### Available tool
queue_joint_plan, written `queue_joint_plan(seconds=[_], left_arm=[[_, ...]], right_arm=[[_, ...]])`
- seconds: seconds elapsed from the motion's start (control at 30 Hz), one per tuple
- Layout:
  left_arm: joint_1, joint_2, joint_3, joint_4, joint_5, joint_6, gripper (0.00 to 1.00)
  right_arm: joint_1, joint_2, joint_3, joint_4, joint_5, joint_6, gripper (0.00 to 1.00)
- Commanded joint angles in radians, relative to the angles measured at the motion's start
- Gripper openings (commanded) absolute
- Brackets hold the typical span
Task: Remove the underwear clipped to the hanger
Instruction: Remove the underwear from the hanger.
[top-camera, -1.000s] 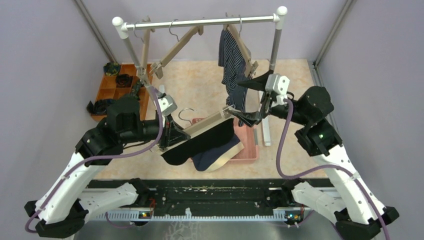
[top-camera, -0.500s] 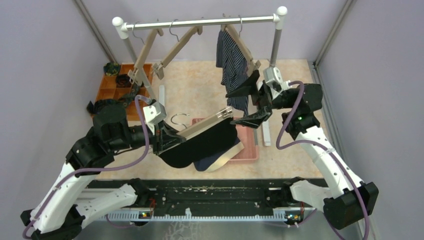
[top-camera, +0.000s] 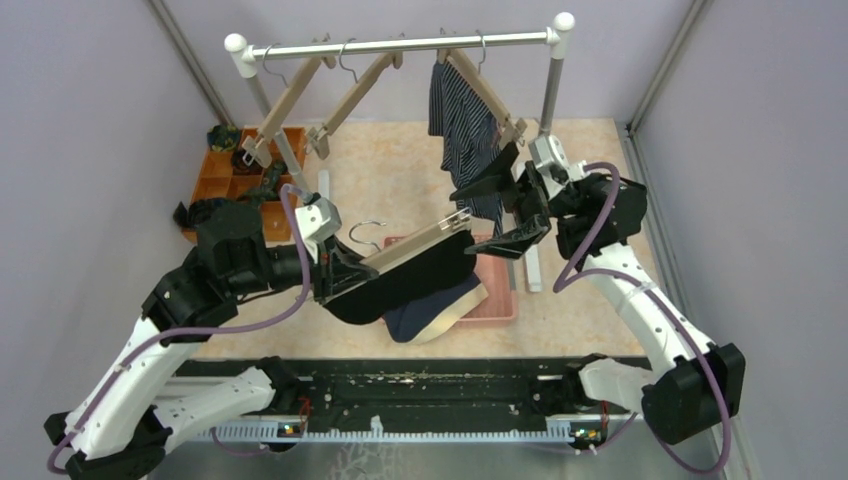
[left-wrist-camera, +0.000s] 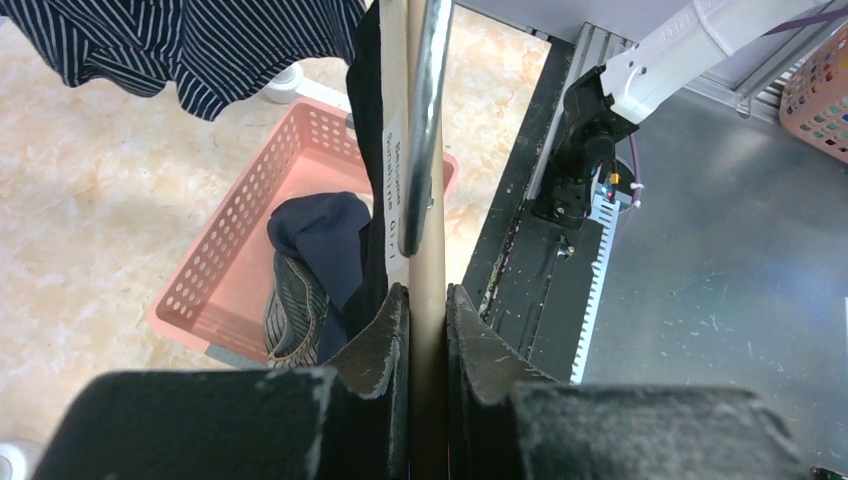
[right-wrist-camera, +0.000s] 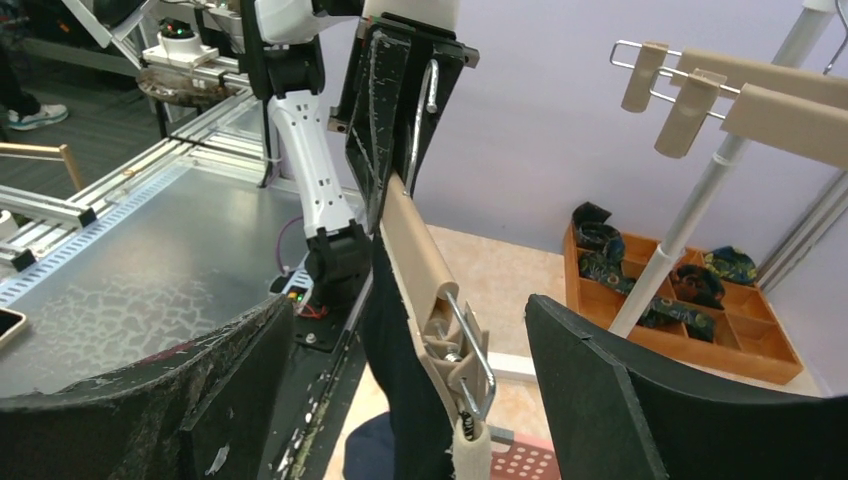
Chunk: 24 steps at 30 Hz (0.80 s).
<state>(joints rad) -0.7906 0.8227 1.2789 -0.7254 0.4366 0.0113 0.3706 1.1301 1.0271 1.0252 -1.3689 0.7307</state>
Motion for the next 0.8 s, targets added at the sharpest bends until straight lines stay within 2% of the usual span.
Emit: queue_joint_plan(seconds=[0.0, 0.2, 0.5, 0.77], left_arm=[[-0.004, -0.012, -0.003, 0.059, 0.031, -0.002, 0.00], [-0.004, -0.021, -0.004, 0.061, 0.023, -0.004, 0.00], [-0.004, -0.012, 0.008, 0.083, 0.031, -0.021, 0.00], [-0.004, 0.026, 0.028, 0.105, 0.077, -0.021, 0.00]], right_arm=[[-0.003, 0.036, 0.007, 0.141, 0.001, 0.099, 0.85], [-0.002, 0.063, 0.009, 0.218, 0.003, 0.171, 0.81], [-0.002, 0.060, 0.004, 0.137, 0.017, 0.112, 0.58], [0.005, 0.069, 0.008, 0.087, 0.027, 0.071, 0.56]])
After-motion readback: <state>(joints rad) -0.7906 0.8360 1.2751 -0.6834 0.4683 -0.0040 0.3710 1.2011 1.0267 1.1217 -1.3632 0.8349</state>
